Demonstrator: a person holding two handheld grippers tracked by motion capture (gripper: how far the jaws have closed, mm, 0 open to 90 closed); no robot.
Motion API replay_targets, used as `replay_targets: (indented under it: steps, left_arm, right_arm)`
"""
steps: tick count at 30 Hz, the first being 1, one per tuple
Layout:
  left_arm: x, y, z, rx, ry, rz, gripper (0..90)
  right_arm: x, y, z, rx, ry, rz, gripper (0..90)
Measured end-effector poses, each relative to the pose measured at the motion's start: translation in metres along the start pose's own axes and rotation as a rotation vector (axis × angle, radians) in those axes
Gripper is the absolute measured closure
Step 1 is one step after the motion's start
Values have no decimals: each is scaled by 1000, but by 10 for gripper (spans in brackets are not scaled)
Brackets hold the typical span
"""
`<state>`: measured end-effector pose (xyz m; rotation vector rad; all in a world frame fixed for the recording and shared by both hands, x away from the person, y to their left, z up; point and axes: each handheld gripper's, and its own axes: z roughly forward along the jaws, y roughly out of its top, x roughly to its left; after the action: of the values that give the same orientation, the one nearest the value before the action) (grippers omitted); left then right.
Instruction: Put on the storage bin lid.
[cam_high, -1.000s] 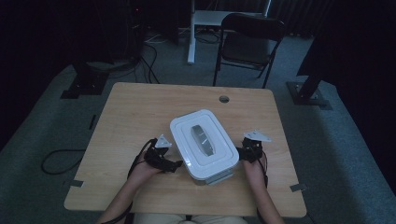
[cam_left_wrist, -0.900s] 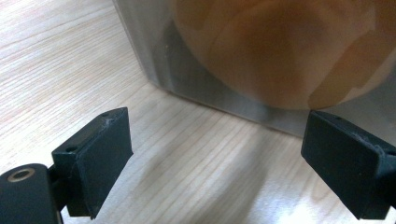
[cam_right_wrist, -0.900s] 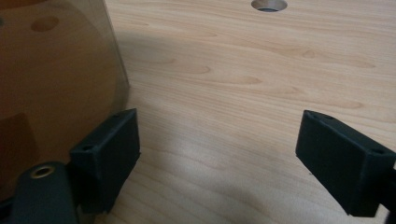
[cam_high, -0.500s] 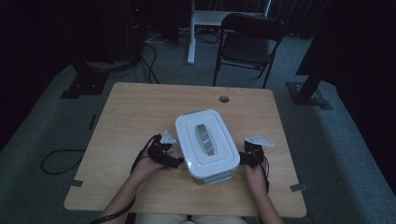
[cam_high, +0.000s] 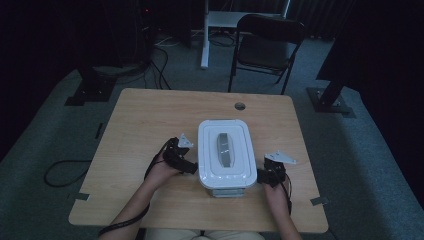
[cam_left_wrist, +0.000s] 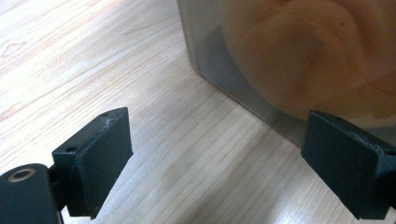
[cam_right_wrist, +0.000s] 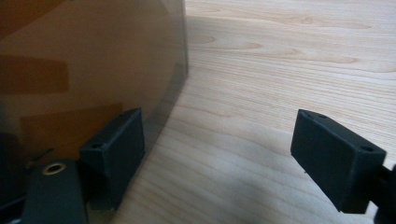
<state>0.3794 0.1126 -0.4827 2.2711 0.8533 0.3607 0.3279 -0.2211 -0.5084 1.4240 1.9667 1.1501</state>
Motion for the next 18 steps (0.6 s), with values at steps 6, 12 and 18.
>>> replay_targets:
  steps: [6,12,18]
  left_arm:
    - [1,-2,-1,-16,-6,-15,95]
    - [2,-3,-2,-19,-4,-14,94]
    - [2,-6,-6,-40,-22,-26,94]
  right_arm:
    - [2,-6,-1,16,-1,-11,174]
    - [6,-10,0,34,-6,-41,174]
    - [7,-11,0,35,-4,-38,164]
